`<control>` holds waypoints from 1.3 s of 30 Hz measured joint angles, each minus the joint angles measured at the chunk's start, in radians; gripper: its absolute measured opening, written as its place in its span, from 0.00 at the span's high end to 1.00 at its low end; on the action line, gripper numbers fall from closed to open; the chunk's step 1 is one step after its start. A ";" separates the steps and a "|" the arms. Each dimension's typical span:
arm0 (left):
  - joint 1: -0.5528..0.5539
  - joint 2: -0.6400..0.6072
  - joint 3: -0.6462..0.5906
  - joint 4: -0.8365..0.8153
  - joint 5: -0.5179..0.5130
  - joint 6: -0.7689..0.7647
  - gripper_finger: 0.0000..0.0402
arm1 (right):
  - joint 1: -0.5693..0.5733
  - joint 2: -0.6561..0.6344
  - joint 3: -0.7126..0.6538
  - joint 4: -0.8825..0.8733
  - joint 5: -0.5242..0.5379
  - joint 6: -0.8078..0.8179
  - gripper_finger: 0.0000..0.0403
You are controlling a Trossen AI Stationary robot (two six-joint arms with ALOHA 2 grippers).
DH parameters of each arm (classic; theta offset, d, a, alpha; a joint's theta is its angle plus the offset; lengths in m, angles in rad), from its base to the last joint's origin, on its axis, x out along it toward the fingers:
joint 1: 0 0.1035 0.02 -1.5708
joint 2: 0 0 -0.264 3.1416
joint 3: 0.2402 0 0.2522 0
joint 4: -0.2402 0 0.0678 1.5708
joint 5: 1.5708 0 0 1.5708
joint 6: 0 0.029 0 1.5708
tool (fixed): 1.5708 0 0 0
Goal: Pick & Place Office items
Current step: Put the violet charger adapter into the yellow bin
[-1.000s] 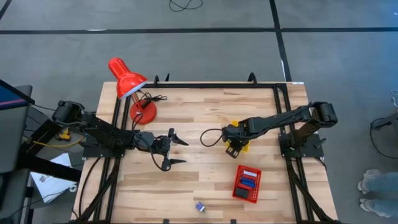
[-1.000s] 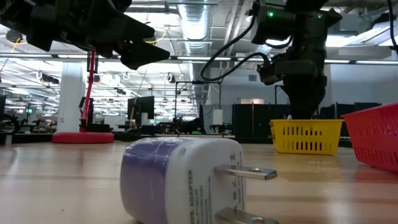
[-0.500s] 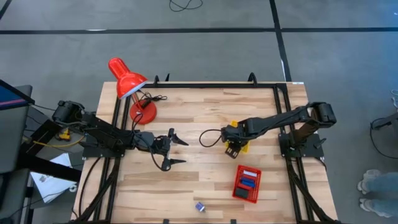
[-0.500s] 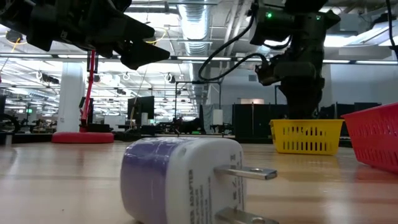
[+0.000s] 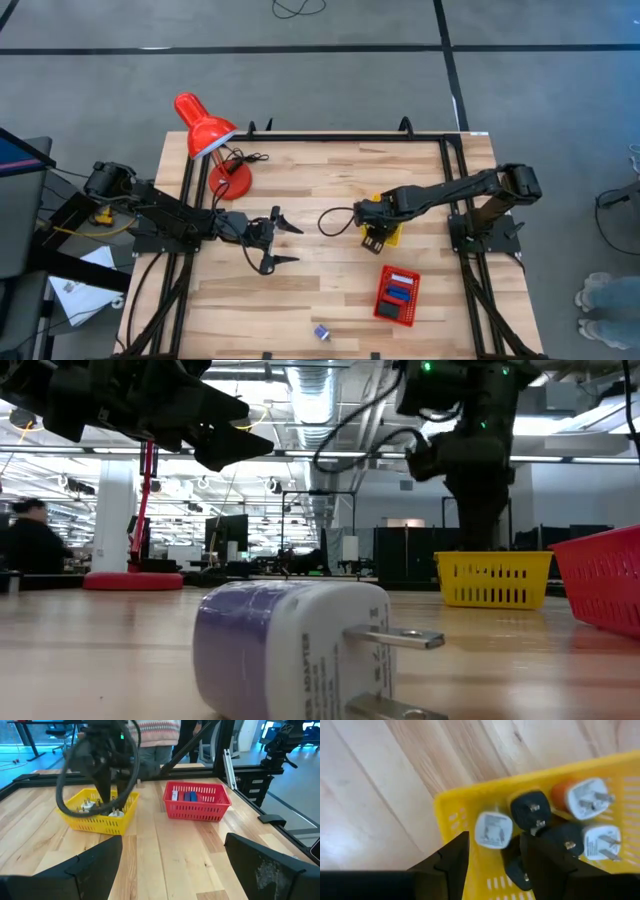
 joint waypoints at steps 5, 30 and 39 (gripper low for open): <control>0.000 0.000 0.000 0.001 0.000 0.000 0.14 | 0.033 -0.039 0.043 0.024 0.017 0.003 0.58; -0.144 0.182 0.052 0.179 0.187 0.037 0.04 | 0.439 -0.049 0.037 0.398 0.377 0.004 0.58; -0.216 0.403 0.194 0.182 0.184 0.093 0.06 | 0.440 -0.049 0.037 0.409 0.423 0.008 0.58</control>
